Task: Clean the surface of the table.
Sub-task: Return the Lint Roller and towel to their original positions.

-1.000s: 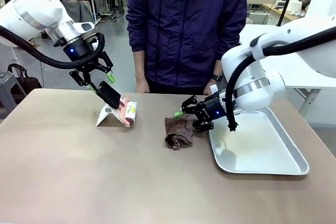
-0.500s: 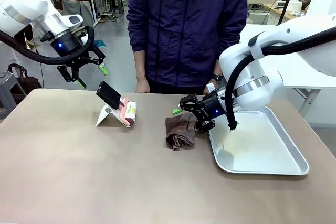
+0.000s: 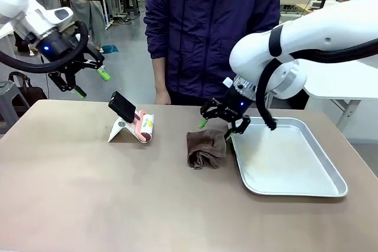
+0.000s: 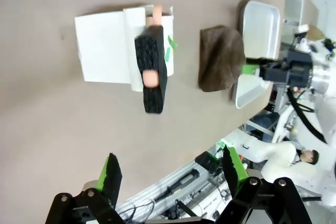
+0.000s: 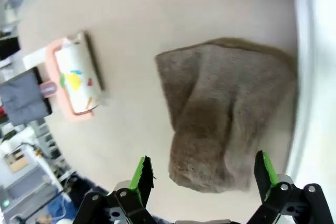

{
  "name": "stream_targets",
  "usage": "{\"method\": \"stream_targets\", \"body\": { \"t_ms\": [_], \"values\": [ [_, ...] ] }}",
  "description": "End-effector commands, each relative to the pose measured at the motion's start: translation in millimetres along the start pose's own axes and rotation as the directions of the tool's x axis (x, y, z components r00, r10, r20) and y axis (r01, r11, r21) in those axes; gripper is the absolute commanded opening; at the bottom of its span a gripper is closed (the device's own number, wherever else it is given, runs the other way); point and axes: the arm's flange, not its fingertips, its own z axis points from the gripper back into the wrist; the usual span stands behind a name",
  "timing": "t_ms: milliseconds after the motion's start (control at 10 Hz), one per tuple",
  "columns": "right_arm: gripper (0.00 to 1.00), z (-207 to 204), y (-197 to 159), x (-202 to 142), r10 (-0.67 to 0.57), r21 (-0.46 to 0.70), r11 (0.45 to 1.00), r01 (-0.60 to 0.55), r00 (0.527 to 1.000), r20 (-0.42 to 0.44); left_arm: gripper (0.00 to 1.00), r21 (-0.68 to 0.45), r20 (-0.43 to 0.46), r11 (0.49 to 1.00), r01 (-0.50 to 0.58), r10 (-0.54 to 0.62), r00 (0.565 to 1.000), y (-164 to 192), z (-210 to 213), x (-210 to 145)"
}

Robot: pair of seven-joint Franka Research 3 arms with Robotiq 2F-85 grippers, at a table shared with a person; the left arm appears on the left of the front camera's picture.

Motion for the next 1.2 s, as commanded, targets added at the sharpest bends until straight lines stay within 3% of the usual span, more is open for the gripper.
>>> {"method": "stream_targets", "body": {
  "t_ms": [0, 200, 300, 400, 600, 800, 900, 1100],
  "values": [
    [1.0, 34, -2, -8, -0.028, -0.05, 0.998, 0.029, 1.0, 0.01, 1.0, -0.026, 0.051, 0.995, 0.093, -0.092, 0.994, 12, 9, -37],
    [1.0, 53, -32, -45, -0.025, 0.107, 0.994, 0.022, 0.999, 0.029, 1.0, -0.064, 0.015, 0.972, 0.226, -0.225, 0.974, 31, 24, -81],
    [1.0, 54, -50, -71, -0.028, 0.169, 0.985, 0.024, 0.999, 0.019, 1.0, -0.099, 0.023, 0.968, 0.231, -0.23, 0.973, 41, 29, -101],
    [1.0, 59, -73, -97, -0.017, 0.249, 0.968, 0.01, 0.999, 0.027, 1.0, -0.115, 0.105, 0.975, 0.19, -0.178, 0.978, 54, 33, -119],
    [1.0, 84, -122, -153, 0.009, 0.484, 0.874, -0.053, 0.996, 0.093, 1.0, -0.22, 0.163, 0.951, 0.215, -0.182, 0.97, 81, 35, -143],
    [1.0, 110, -159, -181, -0.019, 0.647, 0.757, -0.087, 0.988, 0.155, 1.0, -0.406, 0.195, 0.865, 0.295, -0.233, 0.953, 103, 40, -143],
    [1.0, 125, -185, -187, -0.051, 0.747, 0.659, -0.087, 0.986, 0.16, 1.0, -0.52, 0.23, 0.785, 0.338, -0.253, 0.94, 123, 47, -139],
    [1.0, 133, -223, -183, -0.155, 0.827, 0.56, -0.039, 0.976, 0.152, 1.0, -0.648, 0.322, 0.657, 0.385, -0.222, 0.92, 162, 55, -131]
  ]
}}
